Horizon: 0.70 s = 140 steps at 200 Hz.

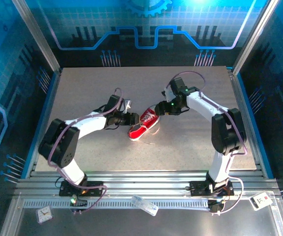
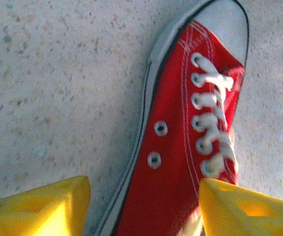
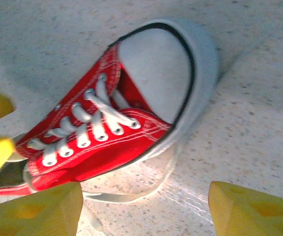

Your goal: Tie the shoes

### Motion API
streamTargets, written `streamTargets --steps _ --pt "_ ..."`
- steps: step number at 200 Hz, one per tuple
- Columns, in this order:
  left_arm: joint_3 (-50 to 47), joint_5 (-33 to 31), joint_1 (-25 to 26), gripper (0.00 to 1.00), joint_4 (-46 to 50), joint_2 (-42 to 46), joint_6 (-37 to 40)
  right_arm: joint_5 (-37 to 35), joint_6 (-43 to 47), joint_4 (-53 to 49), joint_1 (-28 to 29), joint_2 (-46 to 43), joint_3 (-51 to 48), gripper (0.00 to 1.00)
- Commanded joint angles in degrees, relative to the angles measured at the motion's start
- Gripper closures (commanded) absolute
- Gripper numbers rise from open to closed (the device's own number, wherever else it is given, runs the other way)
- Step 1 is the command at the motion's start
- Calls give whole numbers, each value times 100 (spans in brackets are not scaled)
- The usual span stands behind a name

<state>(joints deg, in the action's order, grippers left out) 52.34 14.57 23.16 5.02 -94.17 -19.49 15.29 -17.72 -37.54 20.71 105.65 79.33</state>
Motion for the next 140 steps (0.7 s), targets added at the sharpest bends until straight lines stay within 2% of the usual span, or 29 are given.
streamTargets --steps 1,27,72,100,140 --pt "-453 -73 31 40 333 306 93 -492 -526 -213 111 -132 -290 33" --pt "-802 -62 167 43 244 580 -167 -616 -861 91 419 -86 -605 35" --pt "-927 88 607 48 17 663 -700 -1292 -936 161 845 319 -630 38" --pt "-949 109 668 48 -27 786 -887 -1668 -919 90 864 624 -601 47" --pt "-935 -116 629 44 263 1172 -655 -1851 -841 189 868 910 -609 66"
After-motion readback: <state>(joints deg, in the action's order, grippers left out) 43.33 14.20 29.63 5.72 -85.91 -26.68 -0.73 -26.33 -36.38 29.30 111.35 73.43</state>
